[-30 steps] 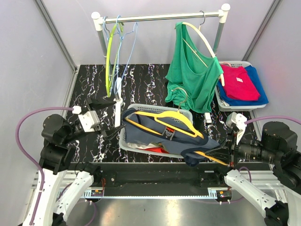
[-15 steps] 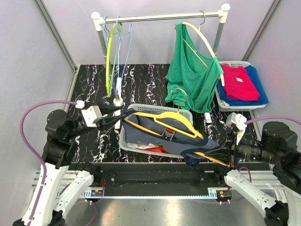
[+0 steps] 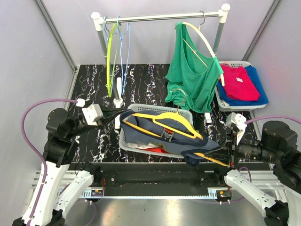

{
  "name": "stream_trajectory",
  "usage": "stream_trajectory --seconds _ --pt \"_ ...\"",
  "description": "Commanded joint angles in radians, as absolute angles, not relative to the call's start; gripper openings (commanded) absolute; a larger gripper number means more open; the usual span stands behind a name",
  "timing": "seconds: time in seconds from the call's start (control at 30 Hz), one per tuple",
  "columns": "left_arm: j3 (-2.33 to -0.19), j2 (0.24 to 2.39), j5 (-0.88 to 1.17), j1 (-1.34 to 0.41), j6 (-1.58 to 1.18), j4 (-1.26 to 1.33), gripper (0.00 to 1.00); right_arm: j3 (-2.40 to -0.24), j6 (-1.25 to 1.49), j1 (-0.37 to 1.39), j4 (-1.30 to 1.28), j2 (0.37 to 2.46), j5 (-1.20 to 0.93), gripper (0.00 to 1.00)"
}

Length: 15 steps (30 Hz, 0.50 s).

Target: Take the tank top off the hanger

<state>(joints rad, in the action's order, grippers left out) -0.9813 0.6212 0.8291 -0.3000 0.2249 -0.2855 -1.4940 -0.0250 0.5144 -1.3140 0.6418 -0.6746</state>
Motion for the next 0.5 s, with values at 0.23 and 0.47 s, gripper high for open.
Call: stream_trajectory --seconds 0.23,0.47 --pt "-1.015 0.621 0.761 -0.301 0.242 -0.233 0.0 -1.526 -0.008 0.515 -1.261 0.638 -0.713 0.0" --pt "-1.015 0.606 0.866 -0.299 0.184 -0.244 0.64 -1.513 -0.008 0.515 -1.266 0.626 -0.706 0.0"
